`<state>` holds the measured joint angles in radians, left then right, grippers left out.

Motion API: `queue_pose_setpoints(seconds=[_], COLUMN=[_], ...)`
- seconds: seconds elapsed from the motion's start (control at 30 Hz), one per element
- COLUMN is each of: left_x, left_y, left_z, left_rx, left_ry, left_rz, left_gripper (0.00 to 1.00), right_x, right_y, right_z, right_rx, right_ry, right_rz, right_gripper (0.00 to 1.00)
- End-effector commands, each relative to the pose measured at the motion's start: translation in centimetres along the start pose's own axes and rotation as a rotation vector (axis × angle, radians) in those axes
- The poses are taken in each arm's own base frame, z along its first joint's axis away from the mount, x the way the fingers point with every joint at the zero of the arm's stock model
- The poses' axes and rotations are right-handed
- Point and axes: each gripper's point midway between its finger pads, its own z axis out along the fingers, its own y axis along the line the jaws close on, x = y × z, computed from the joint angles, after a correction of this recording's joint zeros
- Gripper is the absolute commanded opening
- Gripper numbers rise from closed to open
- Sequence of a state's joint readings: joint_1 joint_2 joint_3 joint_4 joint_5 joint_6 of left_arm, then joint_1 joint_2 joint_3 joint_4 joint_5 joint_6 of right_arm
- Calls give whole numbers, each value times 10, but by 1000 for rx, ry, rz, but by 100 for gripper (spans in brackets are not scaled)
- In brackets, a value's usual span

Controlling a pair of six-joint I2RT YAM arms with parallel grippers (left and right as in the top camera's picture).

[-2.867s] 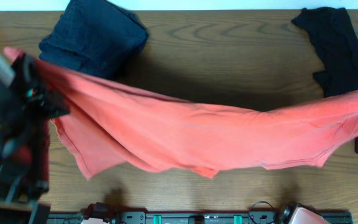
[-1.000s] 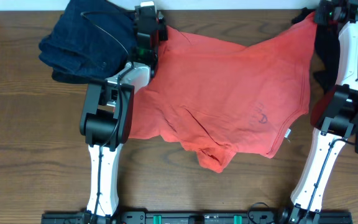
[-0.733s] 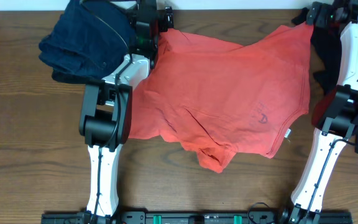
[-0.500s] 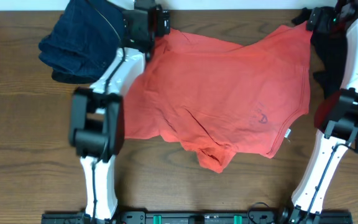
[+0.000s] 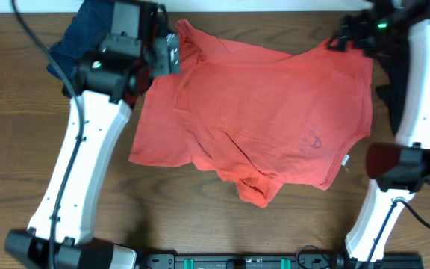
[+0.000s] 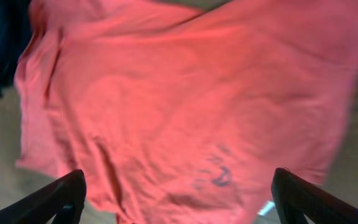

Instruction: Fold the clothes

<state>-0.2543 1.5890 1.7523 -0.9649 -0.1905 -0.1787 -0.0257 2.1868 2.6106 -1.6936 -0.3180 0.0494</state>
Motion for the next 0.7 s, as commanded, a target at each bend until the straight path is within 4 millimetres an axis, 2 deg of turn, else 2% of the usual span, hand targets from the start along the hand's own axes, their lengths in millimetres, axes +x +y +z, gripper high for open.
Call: queue_pose_setpoints(seconds=[0.0,0.1,0.17,0.33,0.43,0.53,0.6,0.67], left_x=[16,33,43,55,62,64,64,63], left_y=[24,46,61,101,133,156,164,165], left_z=[-10,-14,-14,-9,-6,-4,-1,2], left_rx=[-54,-103,-136,-223,-280,-319,-327,-323], left_ry=[58,130,173,218,231,226,218,217], left_rz=[-107,-145,-164,-262,-355,-425,-447,-452], left_gripper=[98,98,98,98,98,98,98,98], right_x=[15,33,53,104,140,182,208,237], right_y=[39,64,76,75,84,95,103,110], right_z=[4,18,29,42,49,65,78,94], right_rx=[-3,12,36,194,217,211,188,177], right_ry=[31,90,154,264,312,367,412,461], right_rz=[-47,-65,-65,-13,-32,-78,-112,-131], right_gripper=[93,93,91,87,90,91,89,81])
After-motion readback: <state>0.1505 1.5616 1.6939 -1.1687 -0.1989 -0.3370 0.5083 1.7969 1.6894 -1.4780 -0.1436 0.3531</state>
